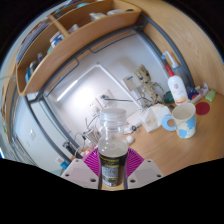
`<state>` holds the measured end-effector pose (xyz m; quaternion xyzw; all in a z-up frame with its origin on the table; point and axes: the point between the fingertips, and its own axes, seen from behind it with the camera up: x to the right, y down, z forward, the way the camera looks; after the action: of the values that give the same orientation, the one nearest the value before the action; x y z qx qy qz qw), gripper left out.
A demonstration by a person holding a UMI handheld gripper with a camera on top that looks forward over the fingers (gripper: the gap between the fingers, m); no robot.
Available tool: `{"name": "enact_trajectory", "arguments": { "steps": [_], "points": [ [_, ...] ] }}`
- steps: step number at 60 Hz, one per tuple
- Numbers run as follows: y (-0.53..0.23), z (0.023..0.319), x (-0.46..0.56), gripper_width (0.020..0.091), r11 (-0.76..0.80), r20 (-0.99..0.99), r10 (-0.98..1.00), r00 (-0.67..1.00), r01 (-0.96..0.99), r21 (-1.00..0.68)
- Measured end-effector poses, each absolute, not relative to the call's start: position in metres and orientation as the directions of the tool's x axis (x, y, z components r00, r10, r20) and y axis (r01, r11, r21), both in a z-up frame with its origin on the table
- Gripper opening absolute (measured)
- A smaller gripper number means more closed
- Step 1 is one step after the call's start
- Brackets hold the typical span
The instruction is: Pour water
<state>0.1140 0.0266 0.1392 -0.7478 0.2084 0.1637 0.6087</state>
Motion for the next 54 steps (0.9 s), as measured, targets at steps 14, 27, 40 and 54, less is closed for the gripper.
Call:
{"name": "enact_trajectory", "arguments": {
  "steps": [14,27,40,54],
  "points": [
    [0.058,0.157,0.183,0.0281,-0.111,-0.89,-0.163,0.426,-0.904,-0.412],
    [0.074,0.166,0.218,0.0284,-0.076,-0.981,-0.194,0.016,-0.997,-0.001],
    [0.079,0.167,0.235,0.0285,-0.048,-0.942,-0.228,-0.244,-0.964,0.261],
    [0.071,0.156,0.24,0.0285,-0.02,-0.887,-0.273,-0.373,-0.919,0.393]
  ]
}}
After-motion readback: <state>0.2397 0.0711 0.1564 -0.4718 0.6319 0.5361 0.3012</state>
